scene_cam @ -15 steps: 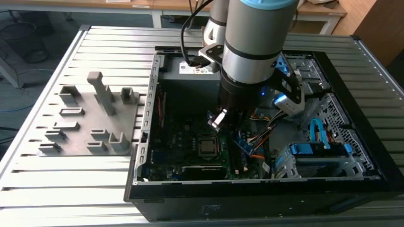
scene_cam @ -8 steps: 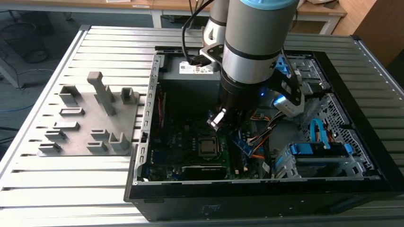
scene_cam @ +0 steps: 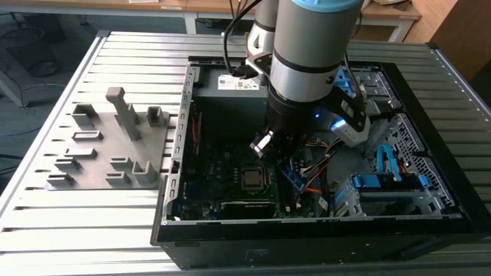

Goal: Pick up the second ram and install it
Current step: 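Insert the second ram into the second slot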

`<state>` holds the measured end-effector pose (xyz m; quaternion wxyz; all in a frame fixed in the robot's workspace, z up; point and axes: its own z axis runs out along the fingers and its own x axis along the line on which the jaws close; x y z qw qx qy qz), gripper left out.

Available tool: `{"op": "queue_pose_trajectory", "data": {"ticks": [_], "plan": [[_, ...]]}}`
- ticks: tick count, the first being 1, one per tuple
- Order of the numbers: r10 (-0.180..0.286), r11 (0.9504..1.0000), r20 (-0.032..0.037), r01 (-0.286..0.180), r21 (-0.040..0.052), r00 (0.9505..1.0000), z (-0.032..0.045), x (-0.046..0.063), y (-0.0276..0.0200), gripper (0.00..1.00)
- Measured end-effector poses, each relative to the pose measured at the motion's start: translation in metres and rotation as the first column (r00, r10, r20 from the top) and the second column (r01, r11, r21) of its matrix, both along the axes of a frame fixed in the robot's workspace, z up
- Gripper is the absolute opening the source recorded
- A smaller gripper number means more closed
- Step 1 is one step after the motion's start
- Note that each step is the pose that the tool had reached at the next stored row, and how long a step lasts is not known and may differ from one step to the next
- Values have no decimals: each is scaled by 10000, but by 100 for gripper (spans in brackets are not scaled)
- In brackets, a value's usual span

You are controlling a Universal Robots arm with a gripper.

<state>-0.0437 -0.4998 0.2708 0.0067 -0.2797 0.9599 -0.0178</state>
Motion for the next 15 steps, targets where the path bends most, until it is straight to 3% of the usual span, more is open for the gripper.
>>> {"op": "queue_pose_trajectory", "data": {"ticks": [7, 15], "plan": [[-771, 9970, 0, 771, 0, 9970, -4, 0, 0, 14], [-1726, 9850, 0, 1726, -1, 9850, -10, 0, 0, 14]]}}
